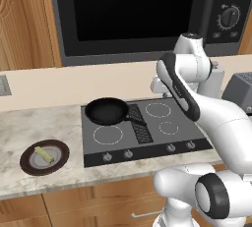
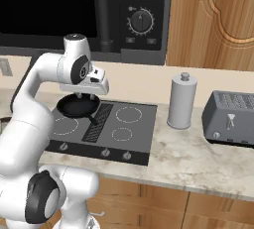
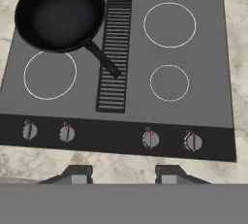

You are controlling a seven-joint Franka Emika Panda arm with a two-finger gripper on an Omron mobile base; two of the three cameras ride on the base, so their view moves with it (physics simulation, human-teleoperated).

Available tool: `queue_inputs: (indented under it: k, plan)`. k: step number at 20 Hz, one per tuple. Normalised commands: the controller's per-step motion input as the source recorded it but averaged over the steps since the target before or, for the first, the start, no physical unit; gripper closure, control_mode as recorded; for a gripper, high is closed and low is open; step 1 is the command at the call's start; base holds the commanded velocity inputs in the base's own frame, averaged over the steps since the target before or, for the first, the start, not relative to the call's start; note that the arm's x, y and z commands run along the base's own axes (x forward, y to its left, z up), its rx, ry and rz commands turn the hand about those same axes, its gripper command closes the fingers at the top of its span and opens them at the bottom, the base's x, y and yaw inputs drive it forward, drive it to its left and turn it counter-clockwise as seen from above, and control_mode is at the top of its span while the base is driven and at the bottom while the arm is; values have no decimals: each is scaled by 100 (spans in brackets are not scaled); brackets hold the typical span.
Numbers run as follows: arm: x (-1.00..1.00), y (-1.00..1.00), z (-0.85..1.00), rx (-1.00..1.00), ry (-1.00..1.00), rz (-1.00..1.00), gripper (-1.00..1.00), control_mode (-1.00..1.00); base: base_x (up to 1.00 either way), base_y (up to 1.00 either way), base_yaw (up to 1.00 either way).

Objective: Pick up the butter stick and place it in the pan. Then turn on the burner for the pan.

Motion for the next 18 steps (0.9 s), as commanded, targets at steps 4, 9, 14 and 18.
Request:
queue_inputs:
  k: [4,9,14,18]
  plan:
    - [-1,32,-5,-1,0,0,-100,-100,0,0,0]
    - [0,93,-19,-8,0,0,-100,-100,0,0,0]
    - [0,100,-25,-6,0,2,-100,-100,0,0,0]
    - [0,100,-22,-6,1,3,-100,-100,0,0,0]
